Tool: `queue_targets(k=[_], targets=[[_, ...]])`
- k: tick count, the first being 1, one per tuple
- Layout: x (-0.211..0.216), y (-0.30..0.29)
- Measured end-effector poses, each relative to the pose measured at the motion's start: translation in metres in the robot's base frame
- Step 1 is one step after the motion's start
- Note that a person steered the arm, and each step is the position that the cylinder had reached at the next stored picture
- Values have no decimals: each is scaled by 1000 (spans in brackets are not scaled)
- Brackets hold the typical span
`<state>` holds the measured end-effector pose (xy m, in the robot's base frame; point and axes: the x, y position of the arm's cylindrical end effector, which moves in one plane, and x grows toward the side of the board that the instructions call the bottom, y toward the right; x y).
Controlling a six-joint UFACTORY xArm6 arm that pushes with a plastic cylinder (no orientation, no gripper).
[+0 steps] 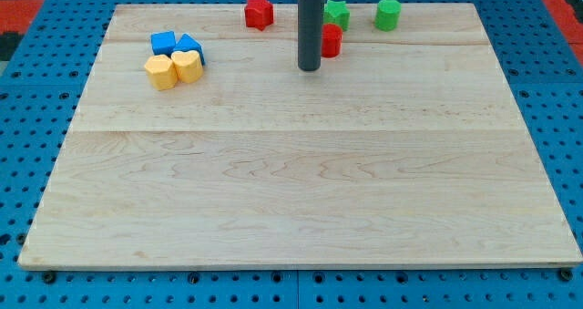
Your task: Move yellow hexagon closer to the red circle
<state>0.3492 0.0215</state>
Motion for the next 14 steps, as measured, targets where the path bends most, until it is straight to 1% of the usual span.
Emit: queue_targets(k=[1,2,3,4,5,6,7,8,9,10,11,12,13,14], targets=[[64,-102],[40,-248],[0,-263],[-3,-218],[-2,-152],[24,-120],[24,-162],[21,-137],[25,-74],[57,-67],[50,-146],[13,-104],[12,-24],[12,-5]])
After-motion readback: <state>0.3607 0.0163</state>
